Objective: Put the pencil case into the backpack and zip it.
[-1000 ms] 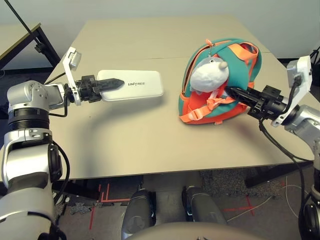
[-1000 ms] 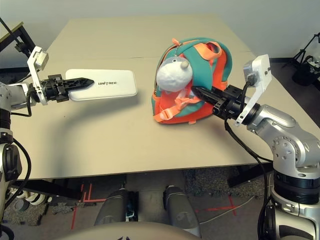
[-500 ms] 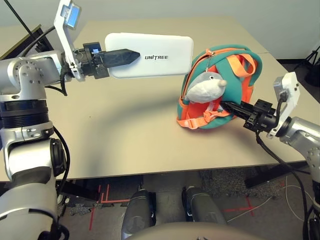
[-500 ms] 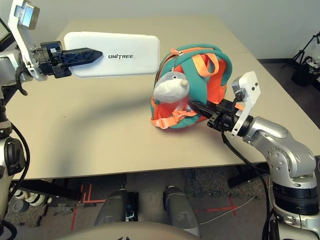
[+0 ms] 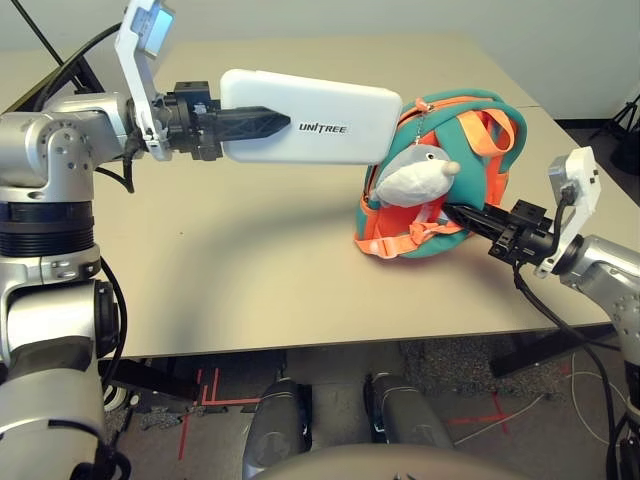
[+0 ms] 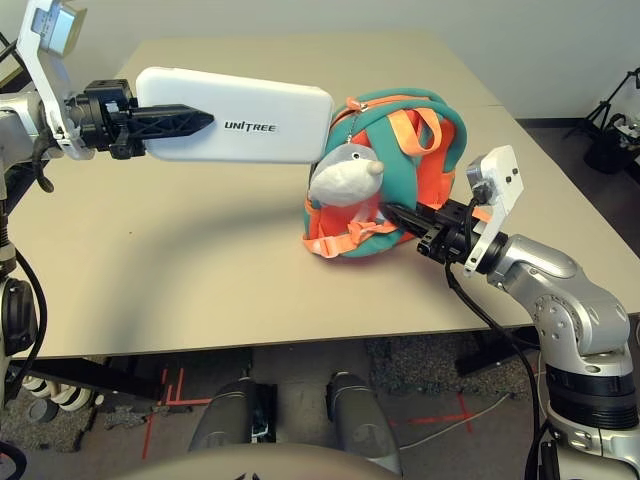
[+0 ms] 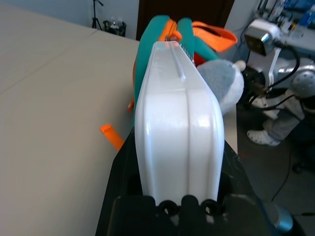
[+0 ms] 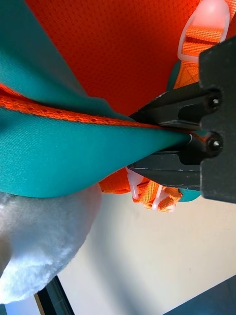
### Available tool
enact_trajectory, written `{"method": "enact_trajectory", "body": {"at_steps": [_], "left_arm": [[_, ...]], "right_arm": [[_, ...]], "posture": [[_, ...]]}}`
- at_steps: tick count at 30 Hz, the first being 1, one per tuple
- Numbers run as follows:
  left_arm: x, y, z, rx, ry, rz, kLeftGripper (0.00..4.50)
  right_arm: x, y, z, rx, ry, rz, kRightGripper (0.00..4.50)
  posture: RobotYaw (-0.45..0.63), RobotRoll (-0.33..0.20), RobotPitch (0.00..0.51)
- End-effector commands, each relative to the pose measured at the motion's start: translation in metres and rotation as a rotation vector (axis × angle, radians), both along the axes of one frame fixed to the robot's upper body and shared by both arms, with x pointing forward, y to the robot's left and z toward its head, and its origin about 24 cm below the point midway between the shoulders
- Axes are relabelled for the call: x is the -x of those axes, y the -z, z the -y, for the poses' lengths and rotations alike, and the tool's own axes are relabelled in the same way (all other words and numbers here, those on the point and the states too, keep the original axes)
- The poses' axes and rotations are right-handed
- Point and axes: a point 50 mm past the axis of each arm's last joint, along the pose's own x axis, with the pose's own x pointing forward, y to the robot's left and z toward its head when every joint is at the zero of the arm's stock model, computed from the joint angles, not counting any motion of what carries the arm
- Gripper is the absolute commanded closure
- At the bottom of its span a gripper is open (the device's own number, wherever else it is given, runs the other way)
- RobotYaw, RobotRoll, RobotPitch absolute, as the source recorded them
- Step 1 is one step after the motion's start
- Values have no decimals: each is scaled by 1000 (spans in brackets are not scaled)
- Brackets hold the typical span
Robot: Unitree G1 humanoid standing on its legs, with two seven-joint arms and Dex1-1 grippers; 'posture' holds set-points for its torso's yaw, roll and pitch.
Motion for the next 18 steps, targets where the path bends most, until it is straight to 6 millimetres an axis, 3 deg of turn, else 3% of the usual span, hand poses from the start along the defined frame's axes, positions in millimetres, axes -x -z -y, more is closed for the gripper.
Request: {"method": "enact_trajectory", "body": {"at_steps": [1,9,18], "left_arm": [[-6,5,-3,-42,-13,24,3209],[-14,7,6,-13,9,27,3209],[-20,17,36,-27,74,26,3209]], "right_arm": [[2,4,-5,4,-21,-16,4252],[4,6,-6,2,-18,-17,4252],[5,6,-8,-2,-23,-13,4252]], "posture": [[-187,0,46],[-200,0,42],[-217,0,35]]}}
